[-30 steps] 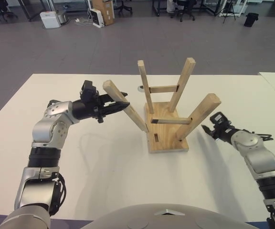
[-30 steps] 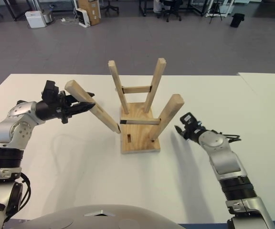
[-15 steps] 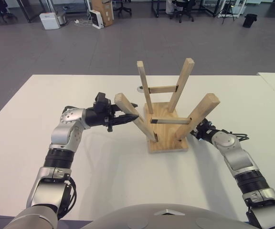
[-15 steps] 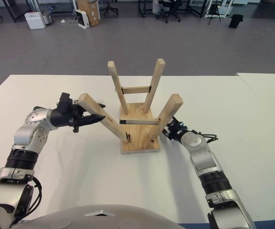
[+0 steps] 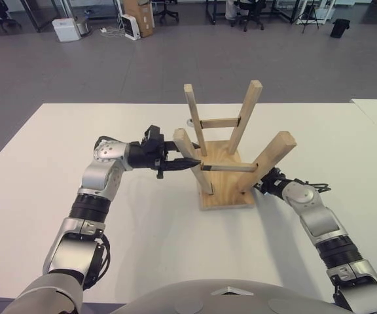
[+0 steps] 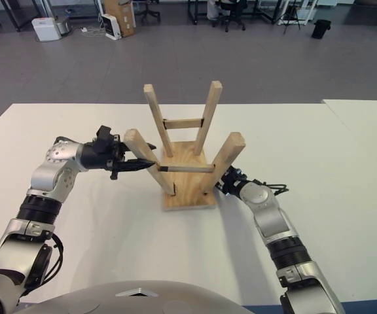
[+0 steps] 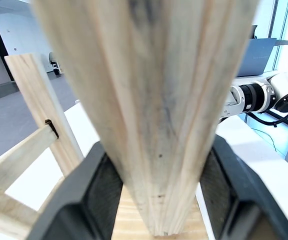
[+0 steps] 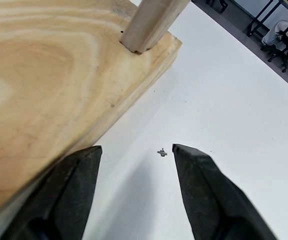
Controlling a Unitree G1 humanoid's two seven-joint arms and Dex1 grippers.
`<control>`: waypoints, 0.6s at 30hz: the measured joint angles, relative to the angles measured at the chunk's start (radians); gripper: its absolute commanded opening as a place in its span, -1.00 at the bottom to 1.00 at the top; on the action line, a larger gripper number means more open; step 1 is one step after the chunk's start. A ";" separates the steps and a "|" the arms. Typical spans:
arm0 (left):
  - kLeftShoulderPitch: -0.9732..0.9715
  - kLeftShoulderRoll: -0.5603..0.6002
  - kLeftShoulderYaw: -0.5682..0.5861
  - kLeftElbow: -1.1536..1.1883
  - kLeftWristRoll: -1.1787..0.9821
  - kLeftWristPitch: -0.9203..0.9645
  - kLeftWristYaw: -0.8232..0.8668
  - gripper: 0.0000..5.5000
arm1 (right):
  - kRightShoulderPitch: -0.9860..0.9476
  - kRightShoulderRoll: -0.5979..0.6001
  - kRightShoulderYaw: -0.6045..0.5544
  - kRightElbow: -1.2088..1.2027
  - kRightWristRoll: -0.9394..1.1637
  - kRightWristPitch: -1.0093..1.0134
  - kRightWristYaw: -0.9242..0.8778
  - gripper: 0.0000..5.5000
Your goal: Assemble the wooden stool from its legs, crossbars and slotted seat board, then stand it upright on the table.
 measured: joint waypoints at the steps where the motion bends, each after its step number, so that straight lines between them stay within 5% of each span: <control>1: 0.012 0.000 -0.003 -0.025 0.000 0.009 0.010 -0.26 | 0.003 0.005 0.001 -0.007 0.001 0.005 0.001 -0.03; 18: 0.180 -0.013 -0.006 -0.101 -0.001 -0.201 0.099 -0.26 | 0.037 0.027 0.004 -0.042 0.006 0.021 0.012 -0.03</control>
